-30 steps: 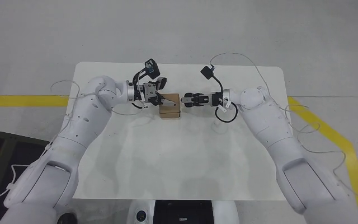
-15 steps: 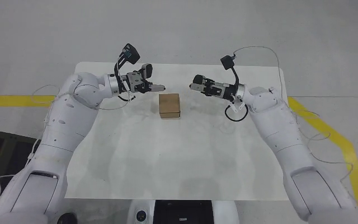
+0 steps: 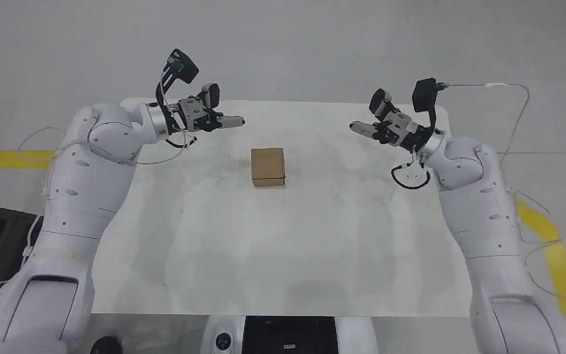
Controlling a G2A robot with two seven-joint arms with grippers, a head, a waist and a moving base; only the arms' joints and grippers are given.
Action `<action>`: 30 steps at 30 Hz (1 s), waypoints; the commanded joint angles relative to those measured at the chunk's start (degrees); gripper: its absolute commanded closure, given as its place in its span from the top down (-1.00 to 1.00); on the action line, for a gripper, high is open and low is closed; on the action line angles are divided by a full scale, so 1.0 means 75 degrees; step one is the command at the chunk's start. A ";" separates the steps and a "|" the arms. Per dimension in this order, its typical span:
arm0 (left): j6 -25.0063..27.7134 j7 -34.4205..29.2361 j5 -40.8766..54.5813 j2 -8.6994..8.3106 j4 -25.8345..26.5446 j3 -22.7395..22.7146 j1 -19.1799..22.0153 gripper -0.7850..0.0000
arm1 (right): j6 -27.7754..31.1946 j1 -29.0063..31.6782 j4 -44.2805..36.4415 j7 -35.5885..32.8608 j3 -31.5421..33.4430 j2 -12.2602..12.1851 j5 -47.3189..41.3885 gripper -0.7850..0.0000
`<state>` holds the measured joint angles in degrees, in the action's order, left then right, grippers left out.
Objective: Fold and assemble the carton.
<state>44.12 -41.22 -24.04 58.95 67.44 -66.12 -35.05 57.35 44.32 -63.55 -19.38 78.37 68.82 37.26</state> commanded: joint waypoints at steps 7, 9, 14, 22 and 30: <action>0.0009 -0.0123 -0.0131 -0.0033 0.0024 0.0028 0.0295 1.00 | -0.0347 0.0859 -0.1000 0.0752 0.1268 -0.0329 0.1321 1.00; 0.0076 -0.0109 -0.0109 -0.0015 -0.0037 0.0107 0.0403 1.00 | -0.0408 0.0958 -0.1156 0.0795 0.1451 -0.0386 0.1507 1.00; 0.0255 0.0059 -0.0165 0.0061 -0.0310 0.0371 0.0750 1.00 | -0.0568 0.1076 -0.1319 0.0931 0.1776 -0.0497 0.1831 1.00; 0.0339 0.0201 -0.0198 0.0118 -0.0503 0.0539 0.0944 1.00 | -0.0549 0.1086 -0.1341 0.0993 0.1801 -0.0516 0.1872 1.00; 0.0337 0.0197 -0.0196 0.0117 -0.0499 0.0535 0.0940 1.00 | -0.0549 0.1085 -0.1340 0.0991 0.1801 -0.0515 0.1870 1.00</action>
<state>46.65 -39.75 -25.51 59.82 63.70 -62.10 -27.99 53.24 52.46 -73.60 -11.94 91.88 64.95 51.29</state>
